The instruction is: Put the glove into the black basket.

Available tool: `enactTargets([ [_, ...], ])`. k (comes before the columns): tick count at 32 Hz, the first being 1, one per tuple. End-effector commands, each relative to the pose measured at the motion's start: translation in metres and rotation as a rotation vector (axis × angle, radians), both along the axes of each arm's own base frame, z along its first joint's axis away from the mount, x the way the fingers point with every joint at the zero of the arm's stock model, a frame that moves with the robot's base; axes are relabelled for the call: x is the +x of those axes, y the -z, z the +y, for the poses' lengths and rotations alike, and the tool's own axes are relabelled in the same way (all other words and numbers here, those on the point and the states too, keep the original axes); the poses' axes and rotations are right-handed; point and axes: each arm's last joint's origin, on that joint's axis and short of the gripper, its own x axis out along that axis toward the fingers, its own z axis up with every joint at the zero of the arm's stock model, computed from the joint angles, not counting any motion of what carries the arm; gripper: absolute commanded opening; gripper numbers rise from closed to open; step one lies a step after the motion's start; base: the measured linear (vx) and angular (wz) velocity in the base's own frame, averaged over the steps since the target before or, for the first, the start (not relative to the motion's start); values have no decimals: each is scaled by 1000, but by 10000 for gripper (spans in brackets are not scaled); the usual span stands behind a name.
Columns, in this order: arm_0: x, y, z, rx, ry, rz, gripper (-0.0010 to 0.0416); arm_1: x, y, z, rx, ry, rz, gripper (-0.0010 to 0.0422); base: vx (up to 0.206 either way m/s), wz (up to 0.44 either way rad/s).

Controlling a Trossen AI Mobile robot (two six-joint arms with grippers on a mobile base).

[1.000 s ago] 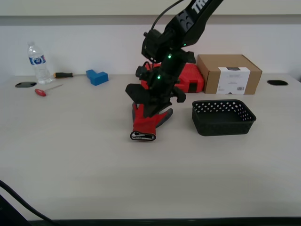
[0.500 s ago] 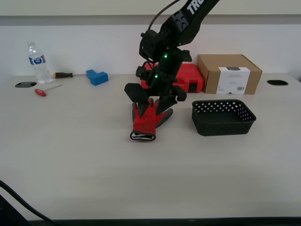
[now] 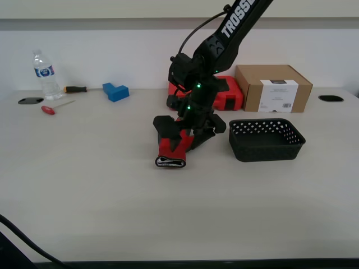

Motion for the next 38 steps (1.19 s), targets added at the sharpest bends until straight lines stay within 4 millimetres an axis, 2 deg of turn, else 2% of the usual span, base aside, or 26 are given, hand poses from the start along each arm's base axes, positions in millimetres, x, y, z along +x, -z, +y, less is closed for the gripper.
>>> enactTargets([
  [1,2,0,2,17,13,-23,300,0,-1,0,0,-2,-7,0,0,0],
  [7,4,2,4,26,18,-57,288,0,-1,0,0,-2,-7,0,0,0],
  [11,-7,34,2,36,42,68,288,0,-1,0,0,-3,-6,0,0,0],
  [13,-10,43,1,6,61,77,285,0,-1,0,0,-3,-6,0,0,0],
  [16,-2,32,8,38,63,38,276,0,-1,0,0,-3,-7,0,0,0],
  [19,12,15,21,92,59,-3,208,0,-1,0,0,-3,-7,0,0,0],
  [20,15,11,24,114,56,-8,172,0,-1,0,0,-3,-7,0,0,0],
  [21,20,3,29,146,48,-20,100,0,-1,0,0,-3,-7,0,0,0],
  [22,22,0,31,156,46,-26,71,0,-1,0,0,-3,-7,0,0,0],
  [23,27,-6,35,181,39,-41,-7,0,-1,0,0,-3,-7,0,0,0],
  [27,32,-14,40,198,37,-66,-1,0,-1,0,0,-3,-7,0,0,0],
  [33,32,-15,40,201,35,-58,-1,0,-1,0,0,-3,-7,0,0,0],
  [38,36,-43,40,193,22,-134,-1,0,-1,0,0,-3,-6,0,0,0],
])
